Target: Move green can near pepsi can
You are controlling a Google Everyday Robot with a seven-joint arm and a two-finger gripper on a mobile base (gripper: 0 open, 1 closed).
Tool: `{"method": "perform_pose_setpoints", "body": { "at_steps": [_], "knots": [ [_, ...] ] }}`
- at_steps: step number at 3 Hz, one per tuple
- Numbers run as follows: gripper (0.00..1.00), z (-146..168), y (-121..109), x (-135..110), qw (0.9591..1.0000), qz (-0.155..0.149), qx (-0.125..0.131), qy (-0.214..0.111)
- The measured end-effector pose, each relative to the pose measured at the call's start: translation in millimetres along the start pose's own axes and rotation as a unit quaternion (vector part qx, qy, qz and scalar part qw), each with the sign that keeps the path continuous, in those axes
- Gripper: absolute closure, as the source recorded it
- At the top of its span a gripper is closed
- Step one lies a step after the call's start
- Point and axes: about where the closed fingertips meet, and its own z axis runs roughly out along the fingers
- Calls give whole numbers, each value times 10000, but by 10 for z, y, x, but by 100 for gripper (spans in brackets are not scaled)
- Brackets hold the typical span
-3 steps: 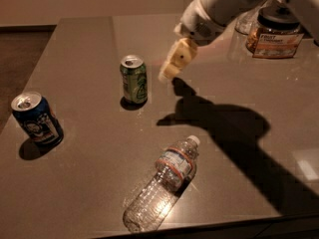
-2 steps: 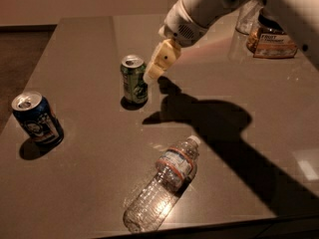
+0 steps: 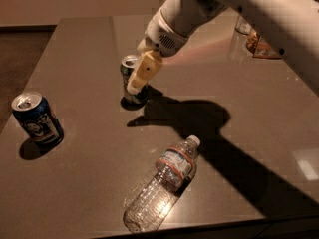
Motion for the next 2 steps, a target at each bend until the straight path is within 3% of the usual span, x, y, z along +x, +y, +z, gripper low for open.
{"method": "perform_pose_setpoints", "body": {
  "at_steps": [2],
  "knots": [
    [62, 69, 145, -155, 9994, -231, -248, 20]
  ]
}}
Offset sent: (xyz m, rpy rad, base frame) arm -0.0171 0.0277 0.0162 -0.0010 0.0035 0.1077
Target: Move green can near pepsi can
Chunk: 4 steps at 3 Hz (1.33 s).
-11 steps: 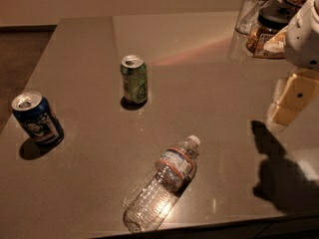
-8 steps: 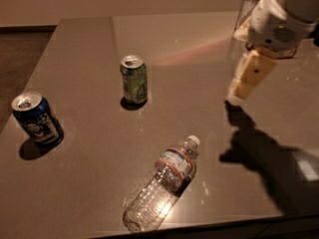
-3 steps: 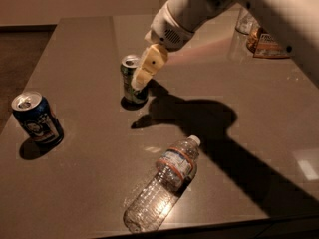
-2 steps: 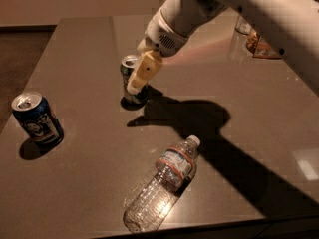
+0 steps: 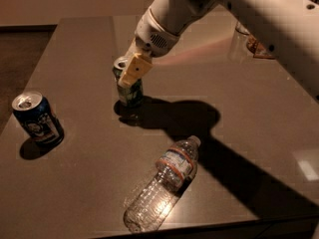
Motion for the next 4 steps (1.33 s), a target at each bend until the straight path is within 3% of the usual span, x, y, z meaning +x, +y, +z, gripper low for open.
{"method": "perform_pose_setpoints", "body": {
  "at_steps": [1, 2, 4],
  "knots": [
    [87, -59, 93, -308, 9992, -348, -121, -176],
    [100, -35, 322, -645, 9956, -816, -276, -376],
    [100, 360, 851, -947, 9839, -1541, -740, -520]
  ]
}}
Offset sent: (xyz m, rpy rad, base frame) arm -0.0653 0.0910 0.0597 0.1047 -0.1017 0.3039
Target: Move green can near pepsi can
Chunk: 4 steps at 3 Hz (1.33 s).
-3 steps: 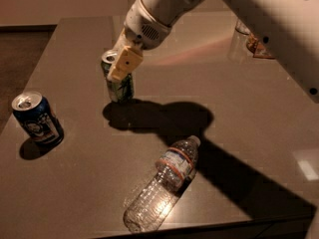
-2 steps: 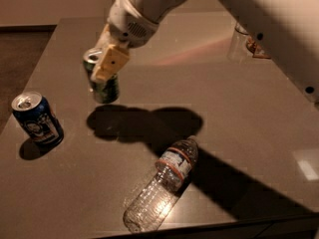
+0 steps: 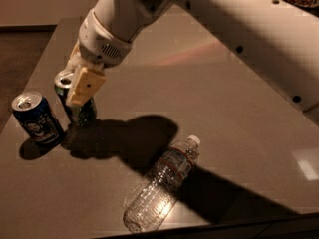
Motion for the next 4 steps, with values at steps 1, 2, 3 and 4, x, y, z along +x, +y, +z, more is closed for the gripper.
{"method": "perform_pose_setpoints", "body": {
  "at_steps": [1, 2, 3, 4],
  "knots": [
    [100, 165, 67, -11, 9999, -113, -82, 18],
    [86, 277, 34, 80, 9999, -24, -107, 48],
    [62, 287, 41, 70, 9999, -34, -114, 51],
    [39, 293, 50, 55, 9999, -49, -121, 54]
  ]
}}
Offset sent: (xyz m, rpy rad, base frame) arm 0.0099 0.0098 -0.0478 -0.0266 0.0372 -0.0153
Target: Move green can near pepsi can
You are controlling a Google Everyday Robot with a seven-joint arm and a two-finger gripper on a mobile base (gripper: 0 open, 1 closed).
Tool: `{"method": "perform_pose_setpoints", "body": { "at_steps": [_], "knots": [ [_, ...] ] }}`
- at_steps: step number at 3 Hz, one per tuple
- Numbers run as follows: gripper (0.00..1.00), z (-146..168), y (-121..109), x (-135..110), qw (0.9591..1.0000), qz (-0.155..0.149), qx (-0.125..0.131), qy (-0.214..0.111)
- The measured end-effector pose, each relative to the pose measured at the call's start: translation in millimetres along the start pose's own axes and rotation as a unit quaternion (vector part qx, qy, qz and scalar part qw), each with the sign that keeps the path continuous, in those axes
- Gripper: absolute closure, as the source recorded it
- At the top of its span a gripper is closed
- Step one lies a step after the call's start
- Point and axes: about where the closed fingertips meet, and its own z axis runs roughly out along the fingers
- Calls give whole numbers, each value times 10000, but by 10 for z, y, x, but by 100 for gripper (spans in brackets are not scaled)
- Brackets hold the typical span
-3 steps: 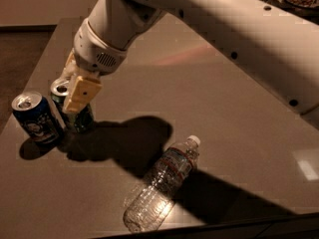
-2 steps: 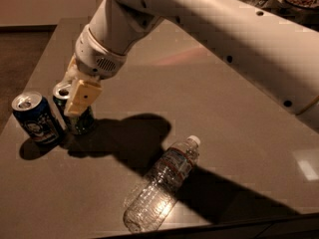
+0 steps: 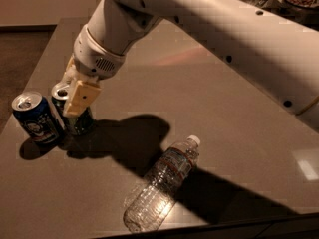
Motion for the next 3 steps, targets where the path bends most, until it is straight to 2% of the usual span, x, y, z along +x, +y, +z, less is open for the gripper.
{"method": "perform_pose_setpoints", "body": {
  "at_steps": [1, 2, 3],
  "knots": [
    [16, 6, 9, -15, 10000, -15, -6, 3],
    [0, 12, 19, -31, 10000, -31, -13, 7],
    [0, 12, 19, -31, 10000, -31, -13, 7]
  ]
}}
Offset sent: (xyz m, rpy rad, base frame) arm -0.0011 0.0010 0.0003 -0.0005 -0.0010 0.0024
